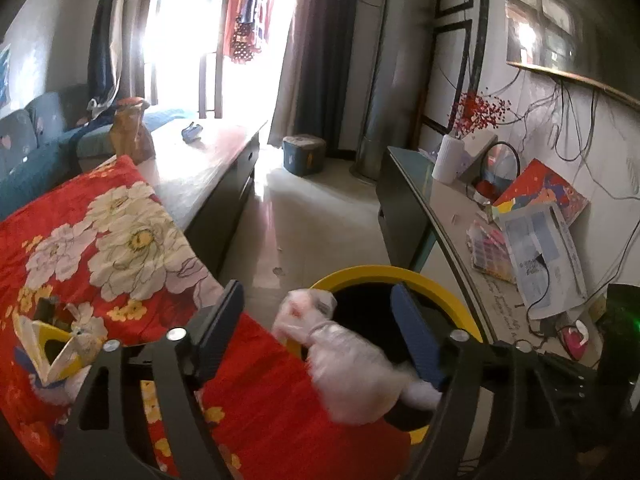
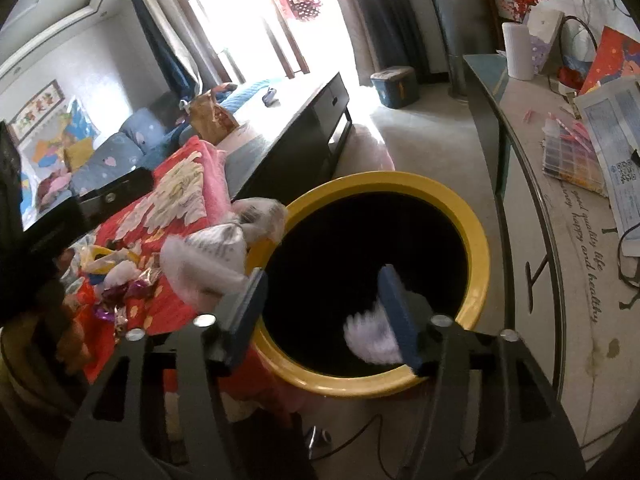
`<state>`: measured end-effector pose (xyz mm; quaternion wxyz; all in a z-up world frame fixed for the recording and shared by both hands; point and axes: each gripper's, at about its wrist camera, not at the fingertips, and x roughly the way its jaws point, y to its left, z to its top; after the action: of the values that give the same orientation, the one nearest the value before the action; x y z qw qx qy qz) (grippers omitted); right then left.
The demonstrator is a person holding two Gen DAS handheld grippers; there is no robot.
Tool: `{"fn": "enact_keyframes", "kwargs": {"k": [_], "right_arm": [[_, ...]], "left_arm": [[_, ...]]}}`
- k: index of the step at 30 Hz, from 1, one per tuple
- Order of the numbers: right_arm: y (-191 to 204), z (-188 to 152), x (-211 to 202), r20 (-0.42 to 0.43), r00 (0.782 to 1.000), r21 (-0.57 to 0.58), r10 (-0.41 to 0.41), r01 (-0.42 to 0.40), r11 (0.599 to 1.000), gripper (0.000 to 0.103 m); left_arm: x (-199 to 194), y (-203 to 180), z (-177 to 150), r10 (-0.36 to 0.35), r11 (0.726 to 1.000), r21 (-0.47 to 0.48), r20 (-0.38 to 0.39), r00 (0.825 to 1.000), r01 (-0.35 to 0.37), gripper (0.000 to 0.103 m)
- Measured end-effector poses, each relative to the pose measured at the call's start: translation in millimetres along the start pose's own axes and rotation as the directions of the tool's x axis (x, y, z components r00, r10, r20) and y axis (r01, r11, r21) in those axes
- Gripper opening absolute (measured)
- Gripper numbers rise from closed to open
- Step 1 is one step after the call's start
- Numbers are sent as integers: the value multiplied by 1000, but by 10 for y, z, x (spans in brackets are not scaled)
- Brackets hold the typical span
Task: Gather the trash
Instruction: 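Open both grippers to drop the net and bag into the bin, then move both open grippers back over the remaining trash on the bedspread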
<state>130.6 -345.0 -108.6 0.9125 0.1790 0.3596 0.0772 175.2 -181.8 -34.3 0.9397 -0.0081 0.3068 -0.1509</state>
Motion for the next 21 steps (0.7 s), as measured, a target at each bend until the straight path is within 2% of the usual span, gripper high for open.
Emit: {"fn": "enact_keyframes", "kwargs": {"k": [3, 9, 11, 21], "right_arm": [[61, -6, -10, 9, 1000, -19, 0, 1, 1000, 58], [247, -10, -56, 40, 999, -75, 9, -6, 997, 63], [310, -20, -78, 52, 999, -92, 8, -3, 996, 67], [559, -28, -197, 102, 994, -146, 43, -28, 989, 69]], "left_arm": [[-110, 92, -25, -1, 1000, -20, 20, 1000, 1, 84], [-322, 230, -46, 10, 999, -40, 51, 999, -8, 89], [-397, 268, -54, 18, 999, -49, 62, 998, -15, 90], [-689, 512, -123, 65, 994, -90, 98, 993, -56, 91]]}}
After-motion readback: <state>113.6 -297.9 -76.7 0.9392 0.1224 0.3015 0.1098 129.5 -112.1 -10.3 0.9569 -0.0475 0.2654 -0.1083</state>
